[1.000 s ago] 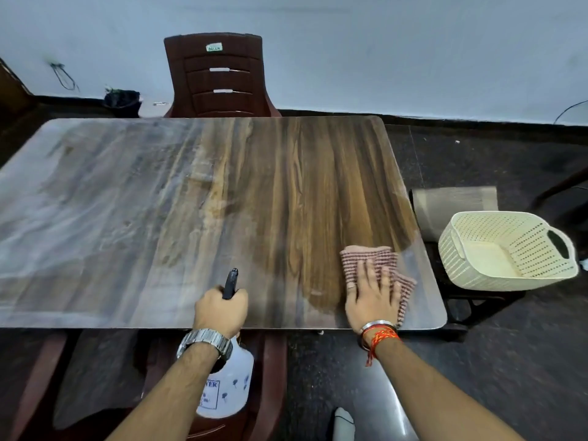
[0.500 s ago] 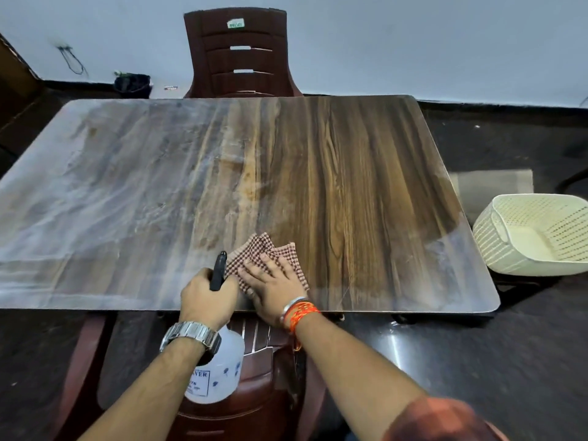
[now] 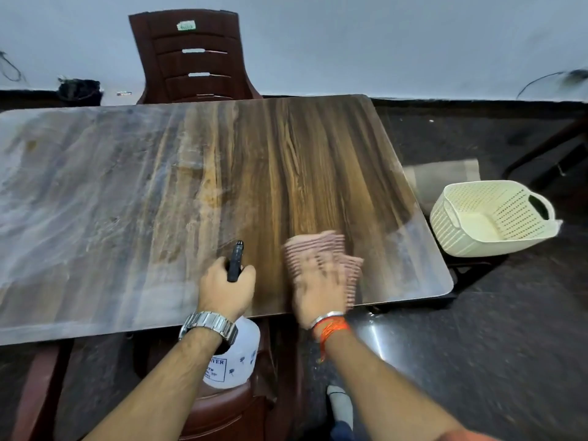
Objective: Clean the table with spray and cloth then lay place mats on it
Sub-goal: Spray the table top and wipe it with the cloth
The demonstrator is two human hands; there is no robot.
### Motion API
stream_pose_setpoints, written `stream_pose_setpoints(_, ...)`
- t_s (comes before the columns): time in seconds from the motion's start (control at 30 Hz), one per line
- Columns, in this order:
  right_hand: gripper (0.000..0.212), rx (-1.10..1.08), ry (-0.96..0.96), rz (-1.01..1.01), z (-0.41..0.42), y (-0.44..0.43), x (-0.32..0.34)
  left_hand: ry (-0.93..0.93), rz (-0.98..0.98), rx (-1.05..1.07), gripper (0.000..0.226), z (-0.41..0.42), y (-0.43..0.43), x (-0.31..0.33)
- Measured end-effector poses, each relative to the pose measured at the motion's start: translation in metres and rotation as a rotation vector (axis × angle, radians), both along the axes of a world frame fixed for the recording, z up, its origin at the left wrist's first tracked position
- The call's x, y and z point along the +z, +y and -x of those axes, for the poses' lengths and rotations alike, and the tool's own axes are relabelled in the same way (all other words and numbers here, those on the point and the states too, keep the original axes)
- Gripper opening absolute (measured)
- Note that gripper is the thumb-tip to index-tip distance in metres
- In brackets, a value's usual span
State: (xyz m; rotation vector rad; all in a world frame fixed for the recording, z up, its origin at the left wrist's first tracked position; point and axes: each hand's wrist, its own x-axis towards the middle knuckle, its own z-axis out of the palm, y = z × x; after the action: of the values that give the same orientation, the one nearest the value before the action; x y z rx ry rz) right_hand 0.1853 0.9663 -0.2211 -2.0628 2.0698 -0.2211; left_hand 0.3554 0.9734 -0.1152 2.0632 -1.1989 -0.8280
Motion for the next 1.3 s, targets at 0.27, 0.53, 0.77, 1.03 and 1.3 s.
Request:
stream_pose_setpoints(0.27, 0.052, 0.269, 0.076, 0.019, 0.093, -0.009, -0.003, 0.024, 0.004, -0.038, 0.020, 0.062, -0.024, 0.011)
stream_pose_setpoints(0.53, 0.053, -0.342, 0.018, -0.119, 0.207, -0.081, 0.003, 0.034, 0.014, 0.018, 0.020, 0.104, -0.037, 0.022)
stream_pose_setpoints(0.77, 0.053, -0.218, 0.015, -0.142, 0.215, -0.084, 0.004, 0.043, 0.021, 0.053, 0.020, 0.115, -0.038, 0.023)
stream_pose_setpoints(1.03, 0.058, -0.322, 0.005, -0.096, 0.193, -0.004, -0.002, 0.071, 0.003, 0.095, 0.019, 0.104, -0.009, 0.019)
stream_pose_setpoints(1.3, 0.054, -0.183, -0.022, -0.180, 0.117, 0.022, 0.011, 0.057, -0.001, 0.087, 0.024, 0.036, 0.040, 0.023)
